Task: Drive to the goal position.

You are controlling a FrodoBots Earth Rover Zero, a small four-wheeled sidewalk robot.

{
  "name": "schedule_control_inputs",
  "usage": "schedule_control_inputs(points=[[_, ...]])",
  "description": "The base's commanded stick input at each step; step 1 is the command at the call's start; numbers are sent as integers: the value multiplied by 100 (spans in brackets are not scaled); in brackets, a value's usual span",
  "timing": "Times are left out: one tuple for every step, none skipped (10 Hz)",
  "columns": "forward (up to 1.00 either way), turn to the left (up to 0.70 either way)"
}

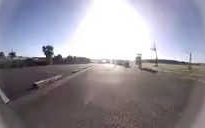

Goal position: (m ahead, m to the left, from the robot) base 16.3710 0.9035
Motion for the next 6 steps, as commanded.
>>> schedule_control_inputs(points=[[70,0],[70,0],[70,0],[70,0],[70,0],[70,0]])
